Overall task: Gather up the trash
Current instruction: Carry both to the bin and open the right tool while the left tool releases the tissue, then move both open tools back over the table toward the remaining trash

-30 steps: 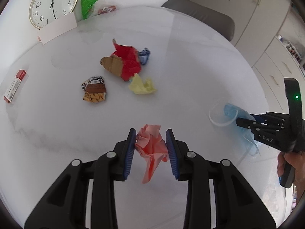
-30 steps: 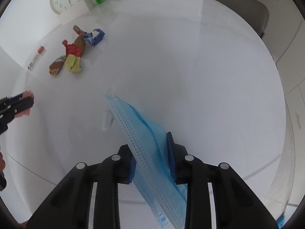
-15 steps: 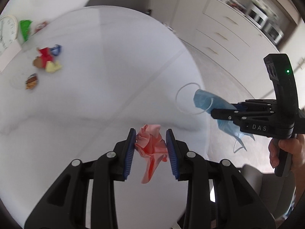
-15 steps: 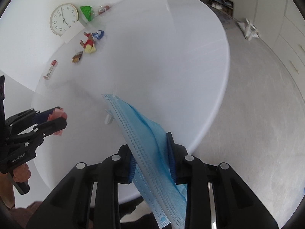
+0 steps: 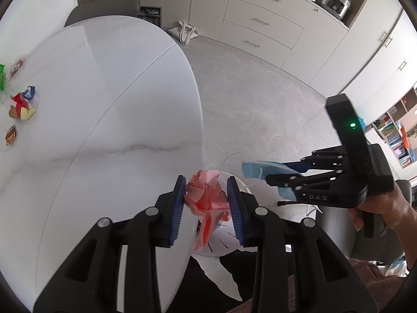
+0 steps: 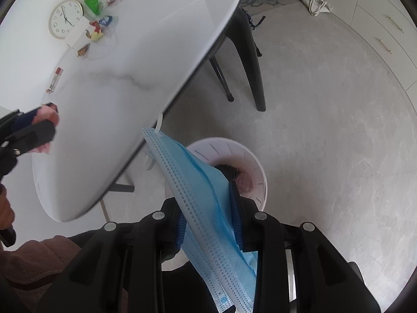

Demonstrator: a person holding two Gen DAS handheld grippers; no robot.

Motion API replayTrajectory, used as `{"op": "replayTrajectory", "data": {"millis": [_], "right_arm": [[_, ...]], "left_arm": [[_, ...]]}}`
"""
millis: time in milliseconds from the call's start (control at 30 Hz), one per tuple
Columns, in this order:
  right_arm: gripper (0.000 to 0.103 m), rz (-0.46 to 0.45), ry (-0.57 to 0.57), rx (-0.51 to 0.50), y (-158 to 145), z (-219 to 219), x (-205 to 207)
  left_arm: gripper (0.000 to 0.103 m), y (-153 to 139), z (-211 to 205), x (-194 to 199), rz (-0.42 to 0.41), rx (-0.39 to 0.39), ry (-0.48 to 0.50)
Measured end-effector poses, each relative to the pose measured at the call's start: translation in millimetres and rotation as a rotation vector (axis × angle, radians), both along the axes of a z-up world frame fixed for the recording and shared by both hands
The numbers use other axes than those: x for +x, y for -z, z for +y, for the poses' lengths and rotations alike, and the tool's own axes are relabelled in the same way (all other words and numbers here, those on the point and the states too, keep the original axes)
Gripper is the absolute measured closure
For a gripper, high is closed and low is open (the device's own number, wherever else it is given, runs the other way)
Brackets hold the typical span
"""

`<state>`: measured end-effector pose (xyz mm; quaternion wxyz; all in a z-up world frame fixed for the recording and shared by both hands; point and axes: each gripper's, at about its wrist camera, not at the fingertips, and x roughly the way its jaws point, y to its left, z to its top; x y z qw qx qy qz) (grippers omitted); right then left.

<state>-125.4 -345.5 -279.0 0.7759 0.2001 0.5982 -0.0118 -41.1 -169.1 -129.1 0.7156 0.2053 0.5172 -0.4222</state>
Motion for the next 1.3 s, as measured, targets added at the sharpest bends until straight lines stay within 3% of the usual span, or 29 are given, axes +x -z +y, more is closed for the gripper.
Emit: {"op": "replayTrajectory", "data": {"millis": [133,200,300,367,833,933,967,1000,1167,1300], "right_arm": [[0.065,0.037,-0.048,0.019,25.5,4.5,-6.4],[0.044,0.054,-0.071,0.028,35.5,7.5,-10.1],[0.025,0.071,-0.101,0.011,44.2,14.2,-8.5],[0.019,0.080,-0.119,-0.003,48.2,16.4,-8.6],[0.010,0.027,-0.054,-0.083,17.9,-18.7,-27.6],[0.010,0.017,-0.033,-0.091,11.0,-26.1,-29.6],[0.010,0.013,-0.028,-0.095,9.7,-26.8,-30.0],[0.009,0.008,-0.024,-0.099,7.3,-28.6,-30.7],[0.009,-0.022,-0.003,-0.109,-4.5,-32.2,-32.4],[0.009,-0.046,0.019,-0.106,-12.4,-35.4,-31.8]], "left_arm": [[0.071,1.2,-5.1,-5.3,0.002,0.006,-0.020],[0.071,4.1,-4.8,-11.8,0.007,0.012,-0.032],[0.071,9.7,-6.2,-12.2,0.015,0.024,-0.048],[0.071,13.3,-6.4,-14.5,0.025,0.031,-0.058],[0.070,33.6,-23.8,-18.5,0.065,0.077,-0.045],[0.048,33.6,-25.7,-13.6,0.076,0.077,-0.059],[0.034,32.0,-25.9,-12.2,0.066,0.078,-0.072],[0.027,31.1,-25.1,-12.0,0.056,0.076,-0.079],[0.010,22.1,-23.8,-10.9,0.032,0.055,-0.095],[0.008,19.0,-21.0,-7.5,0.024,0.057,-0.124]]}}
